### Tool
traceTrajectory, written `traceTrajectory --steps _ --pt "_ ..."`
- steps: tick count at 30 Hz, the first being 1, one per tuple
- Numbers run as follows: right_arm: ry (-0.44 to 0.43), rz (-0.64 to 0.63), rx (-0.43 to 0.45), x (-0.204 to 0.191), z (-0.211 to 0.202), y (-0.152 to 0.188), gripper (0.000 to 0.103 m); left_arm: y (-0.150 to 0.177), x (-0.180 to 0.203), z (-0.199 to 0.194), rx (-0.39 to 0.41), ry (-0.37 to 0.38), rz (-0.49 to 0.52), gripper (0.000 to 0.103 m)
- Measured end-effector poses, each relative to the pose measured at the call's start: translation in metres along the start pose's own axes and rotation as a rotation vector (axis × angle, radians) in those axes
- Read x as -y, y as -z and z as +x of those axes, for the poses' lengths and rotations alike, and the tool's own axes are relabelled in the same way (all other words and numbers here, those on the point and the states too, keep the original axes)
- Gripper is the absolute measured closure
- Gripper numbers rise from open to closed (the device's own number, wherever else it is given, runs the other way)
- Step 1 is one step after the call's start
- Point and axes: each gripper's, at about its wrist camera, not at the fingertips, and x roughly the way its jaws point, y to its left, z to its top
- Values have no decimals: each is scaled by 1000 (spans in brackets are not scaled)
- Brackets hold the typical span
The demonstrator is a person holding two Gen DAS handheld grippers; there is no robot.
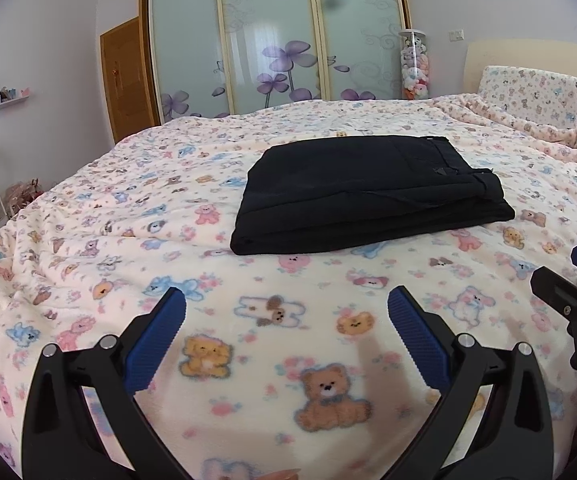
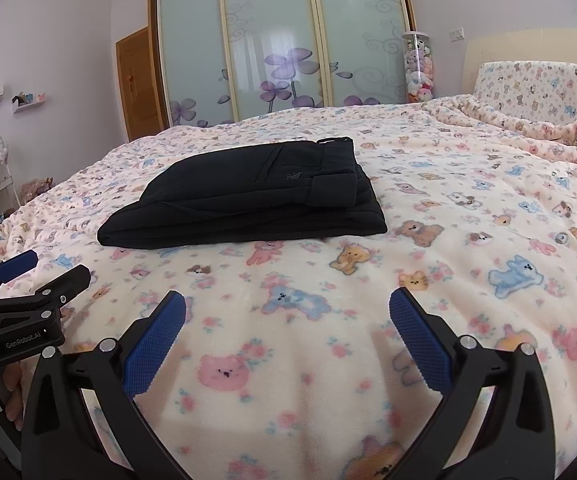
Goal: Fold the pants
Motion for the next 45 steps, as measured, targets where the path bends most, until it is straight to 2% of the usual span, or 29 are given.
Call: traceTrajectory --steps 45 --pt "1 1 -1 -1 -1 0 1 0 1 0 -3 -6 3 2"
